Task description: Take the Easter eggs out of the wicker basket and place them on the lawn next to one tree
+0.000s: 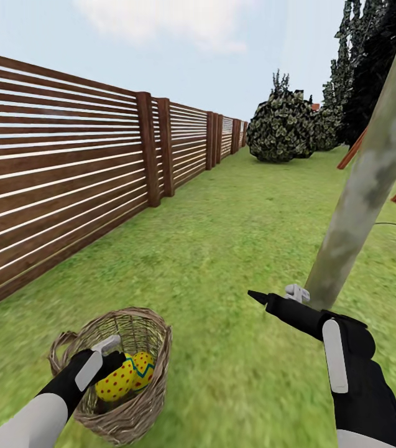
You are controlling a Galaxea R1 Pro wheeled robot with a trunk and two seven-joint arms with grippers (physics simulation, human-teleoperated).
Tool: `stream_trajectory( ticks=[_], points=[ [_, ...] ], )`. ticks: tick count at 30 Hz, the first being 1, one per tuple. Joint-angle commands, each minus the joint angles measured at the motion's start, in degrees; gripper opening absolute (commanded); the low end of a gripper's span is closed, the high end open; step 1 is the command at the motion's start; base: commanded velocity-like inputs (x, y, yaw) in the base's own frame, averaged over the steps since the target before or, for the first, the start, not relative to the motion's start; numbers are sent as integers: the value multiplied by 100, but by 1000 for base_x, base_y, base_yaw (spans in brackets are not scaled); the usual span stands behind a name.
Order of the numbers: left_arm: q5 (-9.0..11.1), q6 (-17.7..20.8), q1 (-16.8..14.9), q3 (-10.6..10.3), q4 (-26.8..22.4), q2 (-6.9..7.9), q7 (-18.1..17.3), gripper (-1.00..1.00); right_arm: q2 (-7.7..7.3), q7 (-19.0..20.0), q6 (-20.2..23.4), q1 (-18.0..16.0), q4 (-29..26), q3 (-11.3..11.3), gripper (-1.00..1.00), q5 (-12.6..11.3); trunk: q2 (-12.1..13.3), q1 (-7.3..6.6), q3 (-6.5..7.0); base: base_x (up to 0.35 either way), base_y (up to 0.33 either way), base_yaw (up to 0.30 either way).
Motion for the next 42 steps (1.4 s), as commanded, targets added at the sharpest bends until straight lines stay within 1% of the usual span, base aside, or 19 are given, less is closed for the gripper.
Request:
stream_trajectory(
  ticks=[1, 24, 30, 39, 42],
  points=[
    [61, 25, 0, 4, -13, 0, 41, -100, 6, 34, 31, -5, -3, -14, 100, 18, -1, -3, 17, 0, 0, 0],
    [71, 39, 0, 10, -15, 4, 42, -100, 6, 34, 31, -5, -3, -19, 100, 18, 922, -509, 430, 0, 0, 0],
    [79, 328, 0, 21, -18, 8, 48, -100, 6, 34, 31, -5, -3, -18, 100, 18, 1163, -640, 538, 0, 0, 0],
    [72, 377, 0, 20, -13, 7, 50, -100, 5, 34, 31, -5, -3, -20, 100, 18, 1524, -838, 699, 0, 0, 0],
    [71, 460, 0, 19, -18, 8, 47, -100, 3, 34, 31, -5, -3, -20, 100, 18, 1644, -904, 753, 0, 0, 0]
  ],
)
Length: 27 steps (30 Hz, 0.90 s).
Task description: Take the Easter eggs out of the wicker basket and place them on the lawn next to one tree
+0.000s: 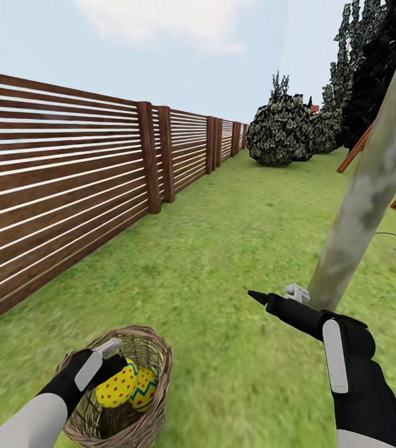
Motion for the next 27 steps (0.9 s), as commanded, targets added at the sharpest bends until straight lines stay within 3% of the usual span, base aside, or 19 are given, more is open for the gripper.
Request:
stream_trajectory(
  ticks=[1, 27],
  points=[
    [60, 42, 0, 6, -14, 0, 43, -100, 7, 34, 31, -6, -3, -15, 100, 17, 39, -24, 13, 0, 0, 0],
    [51, 98, 0, -9, -20, -8, 36, -100, 2, 34, 31, -6, -3, -15, 100, 17, 1082, -595, 479, -32, 0, 0]
  ],
)
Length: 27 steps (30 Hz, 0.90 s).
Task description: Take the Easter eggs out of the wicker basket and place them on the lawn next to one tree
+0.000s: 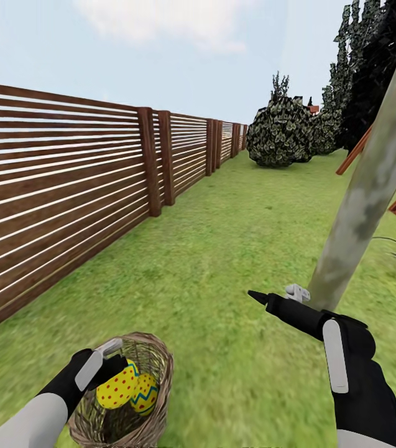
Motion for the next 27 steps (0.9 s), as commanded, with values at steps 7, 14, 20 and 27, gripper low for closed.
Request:
stream_trajectory(
  ticks=[7, 14, 20, 27],
  points=[
    [26, 19, 2, -1, -13, -3, 46, -100, 10, 34, 31, -6, -3, -15, 100, 18, 279, -156, 120, -76, 0, 0],
    [23, 20, 0, 2, -31, -4, 47, -100, 7, 34, 31, -6, -3, -15, 100, 18, 560, -310, 246, -40, 0, 0],
    [17, 24, 0, 2, -45, -8, 47, -100, 4, 34, 31, -6, -3, -15, 100, 18, 801, -442, 354, -3, -1, 0],
    [16, 24, 2, 2, -63, -8, 47, -100, 3, 34, 31, -6, -3, -15, 100, 26, 1082, -595, 480, -71, -44, 0]
  ],
)
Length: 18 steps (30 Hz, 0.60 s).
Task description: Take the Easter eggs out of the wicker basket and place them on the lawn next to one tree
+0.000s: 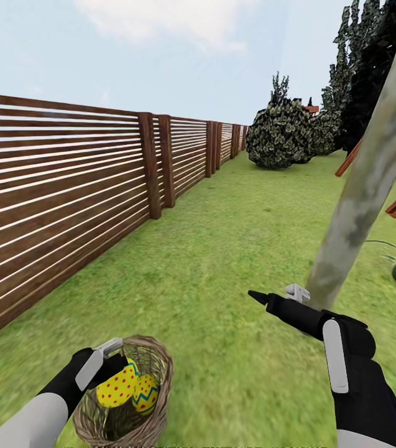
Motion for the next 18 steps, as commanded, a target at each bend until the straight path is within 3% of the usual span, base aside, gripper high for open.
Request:
stream_trajectory(
  ticks=[1, 18],
  points=[
    [60, 24, -2, 4, -13, 0, 45, -100, 6, 33, 31, -6, -3, -15, 100, 16, 39, -24, 13, -207, -104, 0],
    [61, 14, 1, -1, -20, -14, 50, -100, -1, 33, 31, -6, -3, -22, 100, 16, 720, -398, 318, -98, -42, 0]
  ],
)
